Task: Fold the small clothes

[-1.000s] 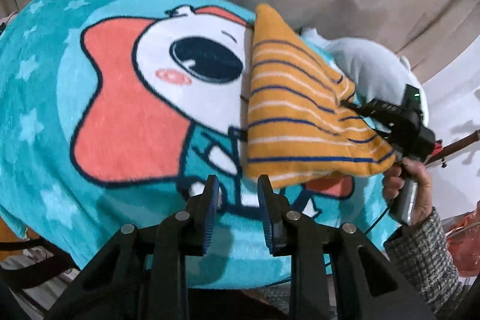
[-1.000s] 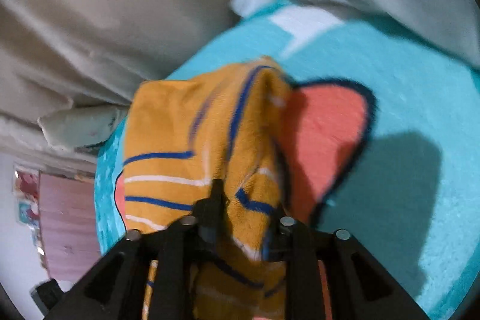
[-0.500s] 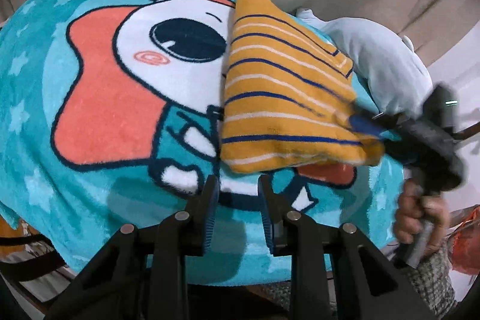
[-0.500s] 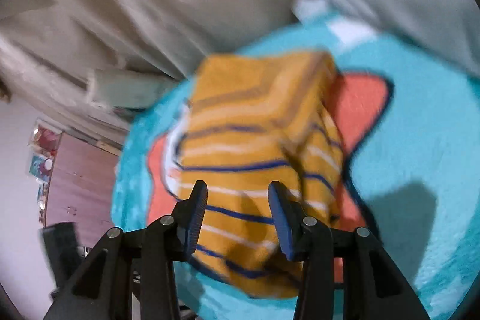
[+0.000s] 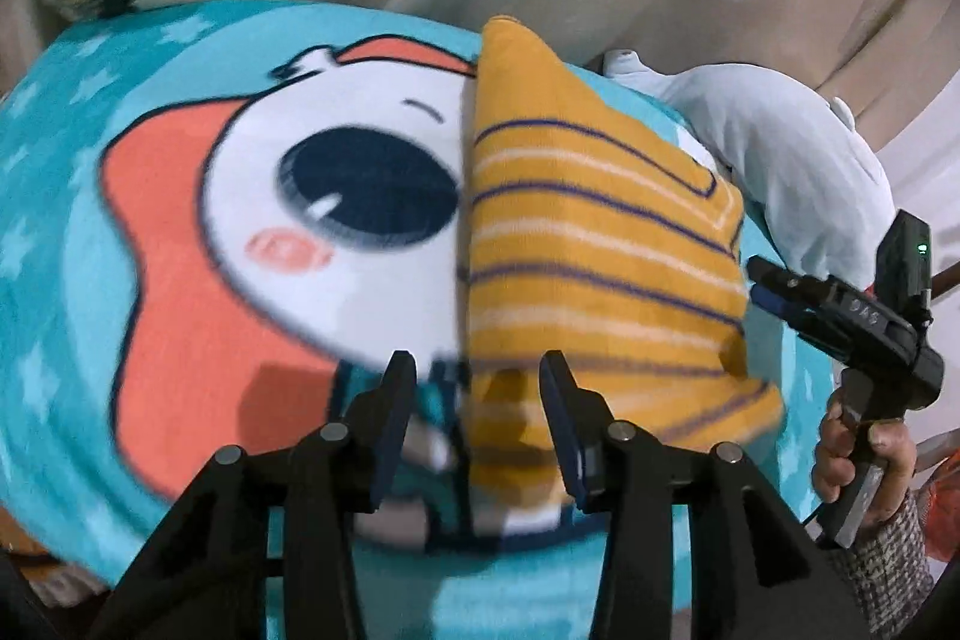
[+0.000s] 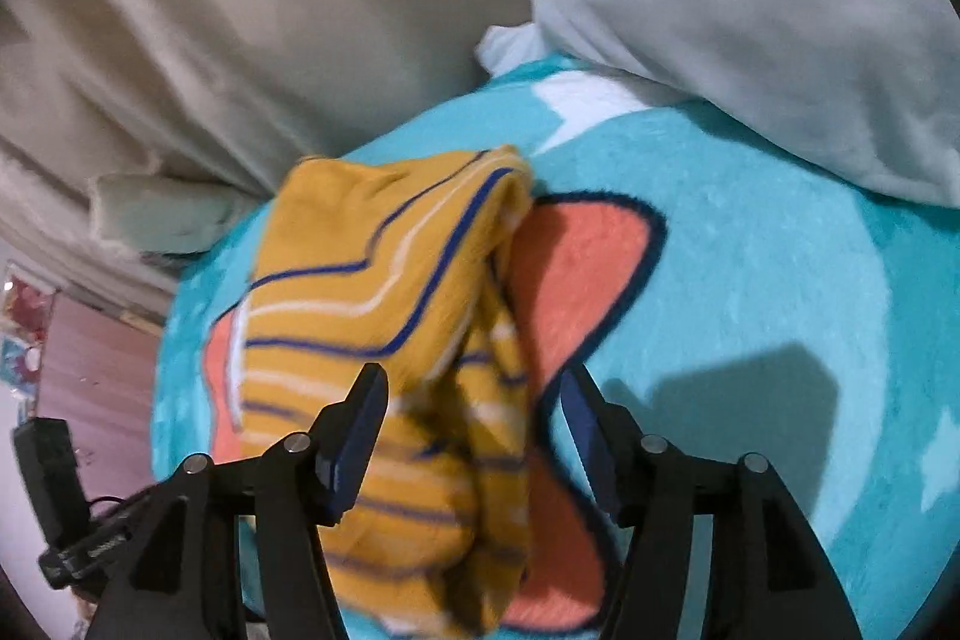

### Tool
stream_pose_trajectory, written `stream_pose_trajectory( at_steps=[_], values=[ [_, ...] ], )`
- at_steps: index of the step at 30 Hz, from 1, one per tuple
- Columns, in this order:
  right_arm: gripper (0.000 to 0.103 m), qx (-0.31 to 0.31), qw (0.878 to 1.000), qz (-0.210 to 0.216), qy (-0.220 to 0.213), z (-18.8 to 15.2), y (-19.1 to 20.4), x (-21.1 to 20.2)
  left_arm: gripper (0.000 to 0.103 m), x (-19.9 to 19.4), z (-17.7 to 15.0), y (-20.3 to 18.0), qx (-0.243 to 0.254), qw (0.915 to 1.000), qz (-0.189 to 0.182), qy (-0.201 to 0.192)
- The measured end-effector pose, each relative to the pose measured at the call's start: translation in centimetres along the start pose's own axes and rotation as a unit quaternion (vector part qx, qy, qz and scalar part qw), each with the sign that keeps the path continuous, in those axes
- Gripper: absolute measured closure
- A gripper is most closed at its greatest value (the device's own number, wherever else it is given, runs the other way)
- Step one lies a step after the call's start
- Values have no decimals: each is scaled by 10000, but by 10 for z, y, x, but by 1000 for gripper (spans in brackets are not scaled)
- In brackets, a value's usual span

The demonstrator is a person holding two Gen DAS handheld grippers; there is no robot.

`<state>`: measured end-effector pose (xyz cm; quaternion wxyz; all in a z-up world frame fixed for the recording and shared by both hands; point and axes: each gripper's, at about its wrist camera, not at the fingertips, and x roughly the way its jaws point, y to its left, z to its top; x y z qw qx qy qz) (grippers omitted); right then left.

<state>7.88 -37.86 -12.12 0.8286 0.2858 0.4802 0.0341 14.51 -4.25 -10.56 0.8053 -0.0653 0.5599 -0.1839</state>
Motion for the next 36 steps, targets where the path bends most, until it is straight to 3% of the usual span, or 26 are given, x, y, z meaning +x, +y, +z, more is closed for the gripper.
stream_pose_trajectory(
  at_steps=[3, 7, 8, 12, 13, 14, 17, 22, 24, 26, 28, 29, 32, 36],
  values=[
    [38, 52, 9999, 36, 151, 9, -3, 21, 59, 32, 28, 3, -46, 9992, -300, 251],
    [30, 343, 9985, 389, 185, 19, -11, 41, 47, 69, 54, -1, -78, 9959, -737, 525],
    [30, 449, 9975, 502, 193, 22, -14, 46, 42, 75, 57, -2, -107, 9948, -838, 568],
    [31, 838, 9917, 915, 349, 26, -20, 63, 40, 86, 60, -13, -250, 9912, -1122, 653],
    [48, 938, 9887, 1091, 428, 25, -20, 66, 51, 82, 59, -17, -158, 9922, -1090, 589],
    [57, 1099, 9834, 1335, 544, 24, -21, 67, 62, 77, 59, -18, -146, 9924, -1082, 565],
    [65, 1310, 9756, 1675, 548, 25, -16, 58, 74, 56, 67, -13, -243, 9899, -1322, 460],
    [67, 1095, 9721, 2045, 343, 36, 14, 42, 74, 28, 91, -9, -104, 9932, -1153, 97],
    [67, 977, 9753, 1959, 284, 40, 24, 46, 73, 30, 99, -3, -124, 9966, -810, 29],
    [63, 889, 9825, 1615, 268, 41, 29, 57, 72, 40, 100, 4, -189, 9994, -276, 33],
    [61, 599, 9953, 723, 217, 41, 34, 66, 73, 48, 94, 7, -121, 9998, 139, 99],
    [50, 543, 9973, 433, 233, 39, 34, 68, 73, 49, 87, 9, -142, 9997, 175, 106],
    [50, 737, 9963, 424, -133, 32, 31, 41, 73, 40, 67, 11, -320, 9995, 2, 8],
    [50, 352, 9959, 619, -564, 24, 56, 0, 73, 29, 39, 9, -249, 9996, -51, -121]
  ],
)
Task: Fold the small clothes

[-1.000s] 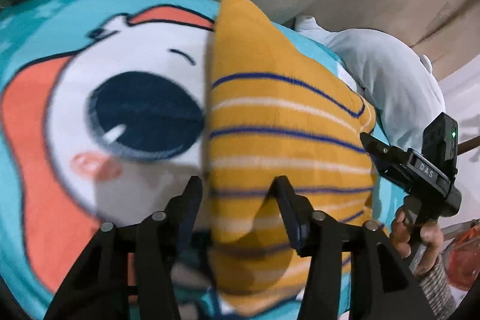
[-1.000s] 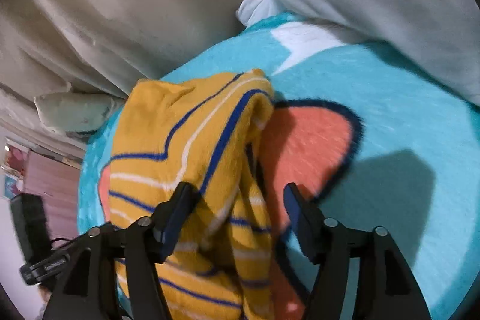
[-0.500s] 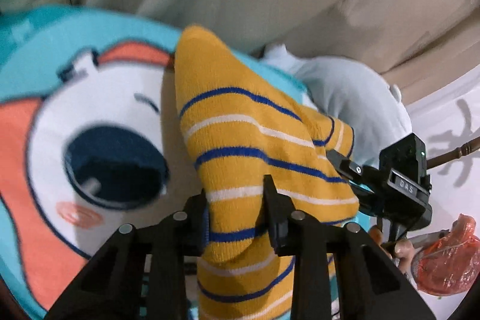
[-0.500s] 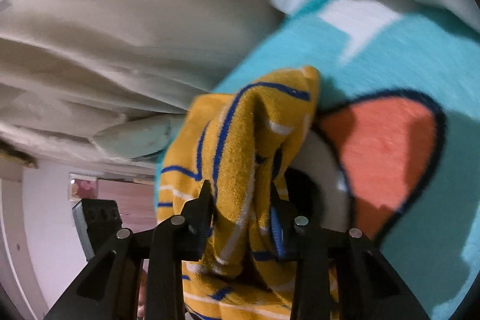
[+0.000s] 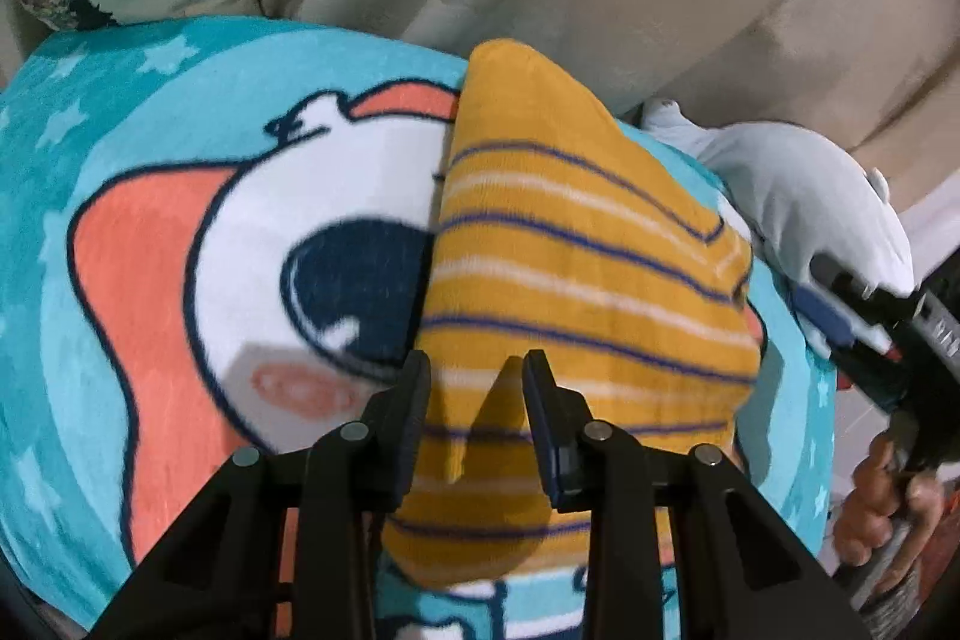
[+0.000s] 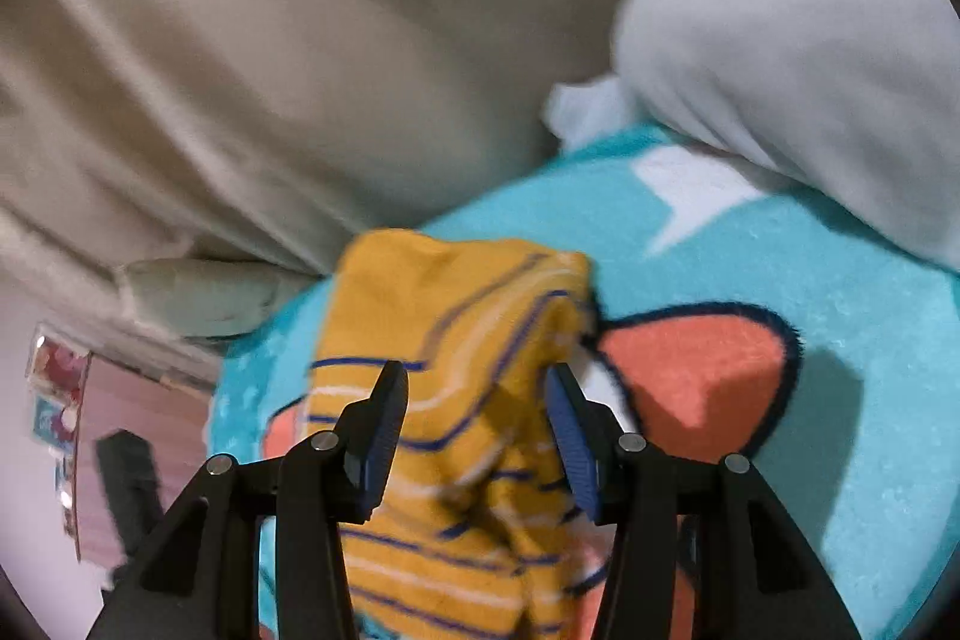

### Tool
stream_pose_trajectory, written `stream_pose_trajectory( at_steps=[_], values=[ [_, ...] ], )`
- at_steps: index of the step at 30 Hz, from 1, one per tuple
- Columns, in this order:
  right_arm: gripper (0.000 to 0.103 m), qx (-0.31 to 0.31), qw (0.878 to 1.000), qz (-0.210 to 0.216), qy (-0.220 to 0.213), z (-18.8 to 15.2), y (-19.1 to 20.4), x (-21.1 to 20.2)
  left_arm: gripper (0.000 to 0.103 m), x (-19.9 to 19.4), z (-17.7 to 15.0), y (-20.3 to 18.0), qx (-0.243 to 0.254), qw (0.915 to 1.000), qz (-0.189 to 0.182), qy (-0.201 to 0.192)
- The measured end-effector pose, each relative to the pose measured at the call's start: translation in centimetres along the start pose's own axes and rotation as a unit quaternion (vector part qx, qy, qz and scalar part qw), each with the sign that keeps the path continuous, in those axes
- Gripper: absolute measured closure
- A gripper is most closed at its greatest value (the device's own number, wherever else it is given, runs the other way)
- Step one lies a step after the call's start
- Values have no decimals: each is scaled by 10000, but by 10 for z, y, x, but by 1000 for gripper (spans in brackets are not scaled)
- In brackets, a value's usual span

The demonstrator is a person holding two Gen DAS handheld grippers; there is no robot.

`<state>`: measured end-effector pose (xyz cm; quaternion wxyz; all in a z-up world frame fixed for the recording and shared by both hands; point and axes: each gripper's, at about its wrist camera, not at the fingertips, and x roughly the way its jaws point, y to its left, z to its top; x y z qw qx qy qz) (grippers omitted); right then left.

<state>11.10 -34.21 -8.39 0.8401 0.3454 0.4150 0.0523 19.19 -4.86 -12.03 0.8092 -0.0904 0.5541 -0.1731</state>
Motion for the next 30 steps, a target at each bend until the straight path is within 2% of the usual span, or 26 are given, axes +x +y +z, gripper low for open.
stream_pose_trajectory(
  at_steps=[3, 5, 7, 9, 11, 14, 16, 18, 21, 24, 25, 26, 29, 30],
  values=[
    [50, -336, 9982, 240, 432, -5, 22, 20, 73, 12, -14, 6, -14, 9998, -25, 188],
    [50, -427, 9966, 83, 702, -3, 21, 43, 73, 17, -21, 8, 39, 9997, 35, 257],
    [53, -383, 9949, -304, 885, 4, 13, 73, 73, 9, -23, 8, 114, 9998, -15, 191],
    [55, -406, 9936, -815, 667, 18, 7, 84, 72, -3, -25, 8, 201, 9998, 6, 65],
    [53, -404, 9911, -1178, 467, 28, 12, 78, 68, -21, -28, 10, 348, 9991, 124, -210],
    [51, -448, 9917, -1199, 129, 26, 26, 54, 63, -44, -33, 16, 491, 9963, 346, -608],
    [50, -515, 9900, -1316, 31, 13, 37, 37, 60, -56, -34, 19, 559, 9929, 536, -905],
    [49, -478, 9887, -1421, -38, -7, 43, 25, 56, -69, -35, 20, 618, 9876, 758, -1227],
    [49, -432, 9854, -1646, -105, -40, 50, 14, 42, -91, -37, 23, 800, 9767, 1003, -1718],
    [49, -420, 9786, -2015, -24, -70, 56, 19, 27, -113, -40, 27, 922, 9622, 1159, -2288],
    [49, -392, 9768, -2105, -21, -77, 58, 20, 19, -121, -43, 28, 934, 9559, 1227, -2502],
    [49, -362, 9755, -2171, -49, -83, 59, 18, 11, -131, -46, 29, 958, 9457, 1345, -2801],
    [49, -231, 9714, -2359, -135, -93, 63, 19, 5, -146, -49, 29, 957, 9266, 1658, -3235],
    [49, -205, 9713, -2368, -98, -94, 63, 20, 5, -150, -49, 30, 923, 9273, 1678, -3216]
  ],
)
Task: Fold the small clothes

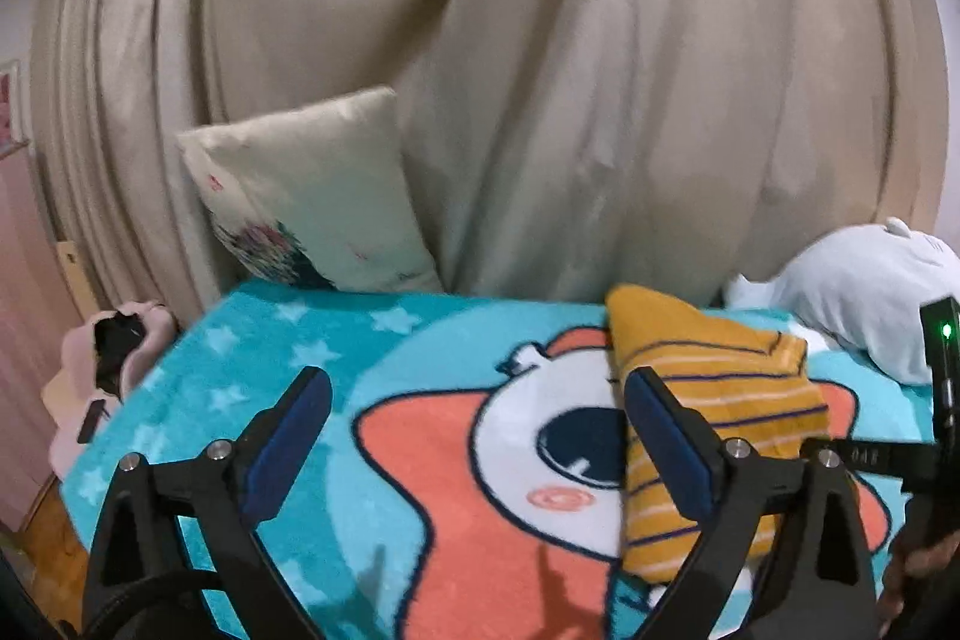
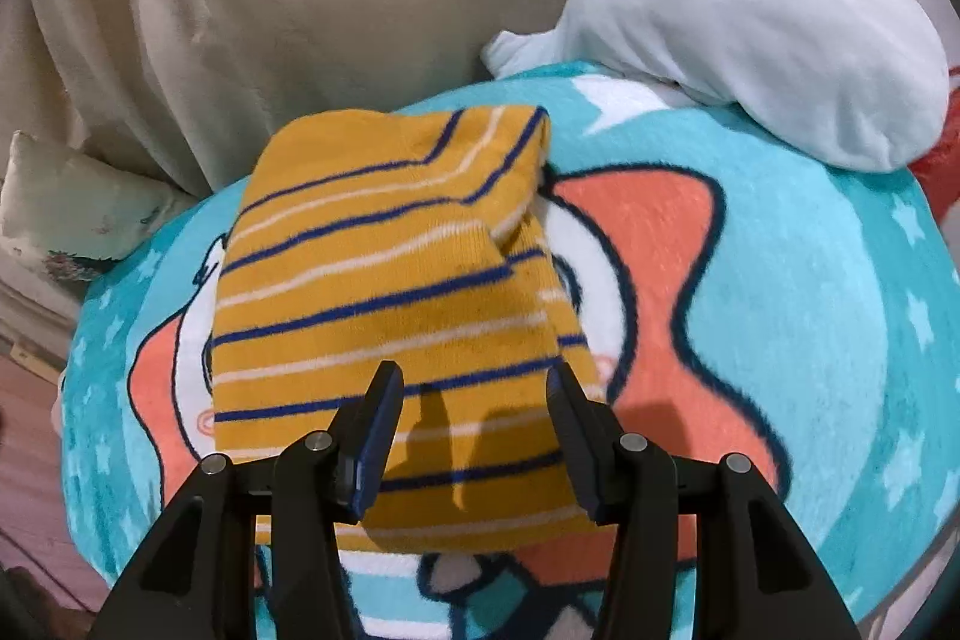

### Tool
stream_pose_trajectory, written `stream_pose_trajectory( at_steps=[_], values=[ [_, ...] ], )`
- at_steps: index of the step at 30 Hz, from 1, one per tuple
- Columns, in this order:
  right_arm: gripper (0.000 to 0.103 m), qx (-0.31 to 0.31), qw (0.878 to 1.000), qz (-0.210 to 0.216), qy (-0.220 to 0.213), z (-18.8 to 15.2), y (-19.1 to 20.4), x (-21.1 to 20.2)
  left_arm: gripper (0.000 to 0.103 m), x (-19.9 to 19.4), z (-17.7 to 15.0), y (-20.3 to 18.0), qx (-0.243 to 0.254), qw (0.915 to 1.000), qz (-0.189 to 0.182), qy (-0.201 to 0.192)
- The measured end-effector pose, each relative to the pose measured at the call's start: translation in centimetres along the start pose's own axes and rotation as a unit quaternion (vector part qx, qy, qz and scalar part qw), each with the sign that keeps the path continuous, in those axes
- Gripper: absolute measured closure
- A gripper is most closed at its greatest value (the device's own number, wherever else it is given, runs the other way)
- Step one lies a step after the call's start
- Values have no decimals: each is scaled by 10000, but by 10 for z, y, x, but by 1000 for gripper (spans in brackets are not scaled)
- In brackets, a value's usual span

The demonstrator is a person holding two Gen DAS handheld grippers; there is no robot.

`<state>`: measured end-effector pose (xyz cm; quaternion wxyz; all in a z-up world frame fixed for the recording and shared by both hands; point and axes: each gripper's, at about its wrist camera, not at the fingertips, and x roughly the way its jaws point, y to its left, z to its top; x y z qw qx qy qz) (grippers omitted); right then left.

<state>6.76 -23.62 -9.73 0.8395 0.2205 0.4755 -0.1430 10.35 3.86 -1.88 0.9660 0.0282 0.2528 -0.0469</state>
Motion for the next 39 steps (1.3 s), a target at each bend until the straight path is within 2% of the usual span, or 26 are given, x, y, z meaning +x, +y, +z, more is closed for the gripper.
stream_pose_trajectory(
  at_steps=[3, 9, 13, 16, 21, 24, 28, 32, 39],
  values=[
    [49, 21, 10000, -5, 64, -4, 2, 0, 5, 1, 5, 1, 23, 9995, 110, 307],
    [49, -397, 9989, 79, 232, -15, 13, -4, 5, -7, 9, -12, 224, 9973, 209, 667],
    [46, -611, 9970, 294, 383, -30, 14, -10, 5, -29, 2, -13, -365, 9957, 85, 852],
    [45, -814, 9954, 305, 393, -42, 10, -13, 5, -42, -17, -16, -782, 9916, 177, 1018],
    [45, -872, 9936, 471, 542, -56, -3, -13, 5, -43, -33, -27, -771, 9873, 396, 1331],
    [45, -875, 9933, 506, 555, -58, -13, -16, 5, -42, -39, -33, -814, 9853, 361, 1459],
    [45, -688, 9946, 520, 583, -53, -27, -13, 5, -35, -48, -38, -877, 9812, 215, 1706],
    [45, -600, 9951, 579, 522, -43, -35, -10, 5, -28, -52, -40, -775, 9805, 198, 1793],
    [45, -525, 9962, 675, 188, 17, -27, 3, 5, -15, -54, -24, -799, 9786, 262, 1877]
  ],
)
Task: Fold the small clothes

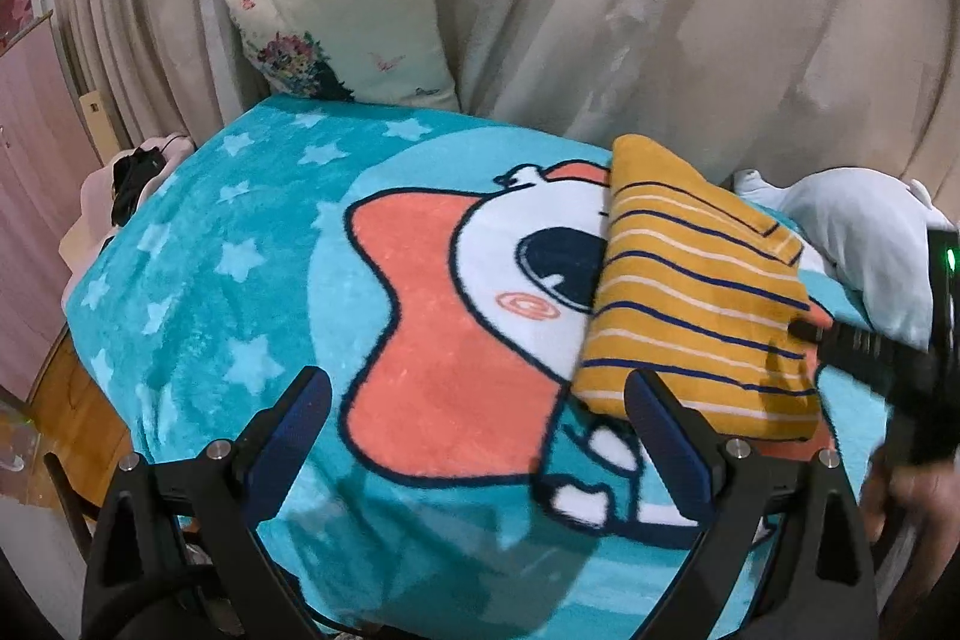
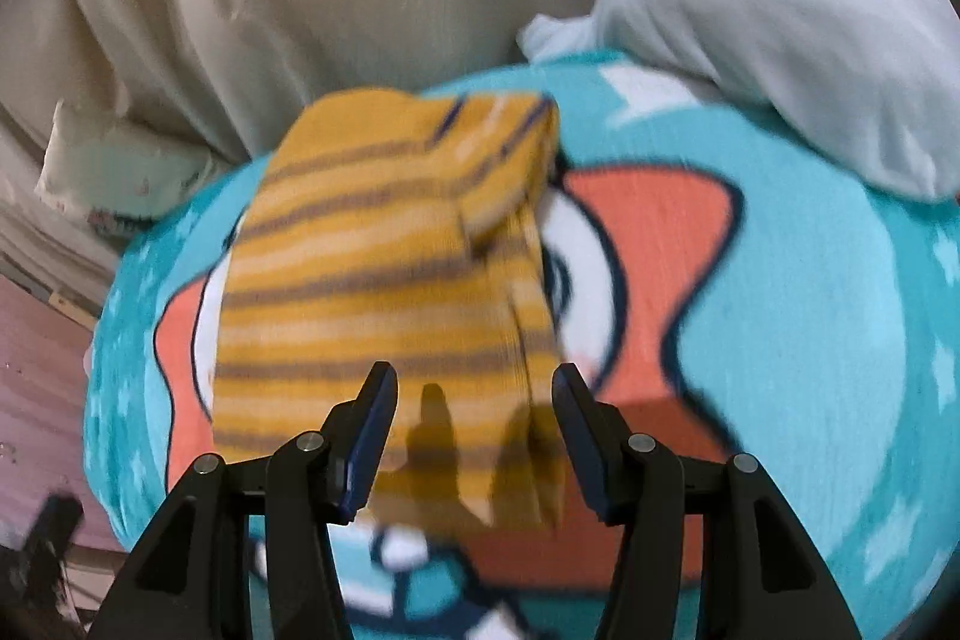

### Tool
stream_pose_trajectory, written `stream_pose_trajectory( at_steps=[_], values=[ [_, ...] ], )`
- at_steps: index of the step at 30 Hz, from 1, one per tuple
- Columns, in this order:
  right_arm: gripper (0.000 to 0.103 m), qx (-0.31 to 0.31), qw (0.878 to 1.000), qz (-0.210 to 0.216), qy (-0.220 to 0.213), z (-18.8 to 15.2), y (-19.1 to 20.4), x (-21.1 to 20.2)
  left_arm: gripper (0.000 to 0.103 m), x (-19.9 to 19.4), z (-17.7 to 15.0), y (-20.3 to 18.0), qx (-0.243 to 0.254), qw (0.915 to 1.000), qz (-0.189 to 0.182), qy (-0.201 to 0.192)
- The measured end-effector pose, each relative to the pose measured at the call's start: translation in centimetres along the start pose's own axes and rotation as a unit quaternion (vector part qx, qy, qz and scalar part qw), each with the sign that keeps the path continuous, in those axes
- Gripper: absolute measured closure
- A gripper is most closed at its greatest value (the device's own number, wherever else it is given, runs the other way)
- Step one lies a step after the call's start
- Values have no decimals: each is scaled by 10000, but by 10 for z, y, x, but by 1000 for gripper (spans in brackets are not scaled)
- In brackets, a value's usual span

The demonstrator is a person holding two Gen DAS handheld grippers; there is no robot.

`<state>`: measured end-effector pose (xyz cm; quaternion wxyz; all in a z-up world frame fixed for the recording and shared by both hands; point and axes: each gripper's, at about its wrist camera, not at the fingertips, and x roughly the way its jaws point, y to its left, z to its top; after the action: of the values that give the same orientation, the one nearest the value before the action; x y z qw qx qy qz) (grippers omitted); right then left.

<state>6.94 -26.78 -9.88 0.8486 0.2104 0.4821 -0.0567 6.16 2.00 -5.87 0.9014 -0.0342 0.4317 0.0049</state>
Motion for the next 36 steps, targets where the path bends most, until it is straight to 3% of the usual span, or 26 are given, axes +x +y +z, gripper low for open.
stream_pose_trajectory(
  at_steps=[6, 11, 14, 20, 26, 30, 36],
  values=[
    [45, 19, 9997, 216, 123, 56, 16, 43, 5, 9, 5, 31, -108, 9997, 206, 44],
    [27, 236, 9984, 90, 507, 95, 22, 97, 5, 16, 7, 48, -123, 9993, 315, 150],
    [27, 319, 9978, 37, 575, 104, 26, 100, 5, 20, 11, 51, -157, 9994, 253, 167],
    [27, 426, 9990, 72, 151, 77, 10, 53, 5, 22, 14, 39, -45, 9999, 77, 112],
    [27, 816, 9965, 119, -124, 26, -25, 1, 5, 16, 11, 10, 169, 9998, -62, 8],
    [27, 705, 9972, -130, -211, -9, -35, -21, 5, 6, 3, -12, 330, 9993, -189, -66],
    [27, 292, 9990, -261, -201, -25, -42, -33, 5, -4, -10, -31, 493, 9985, -250, -44]
  ],
)
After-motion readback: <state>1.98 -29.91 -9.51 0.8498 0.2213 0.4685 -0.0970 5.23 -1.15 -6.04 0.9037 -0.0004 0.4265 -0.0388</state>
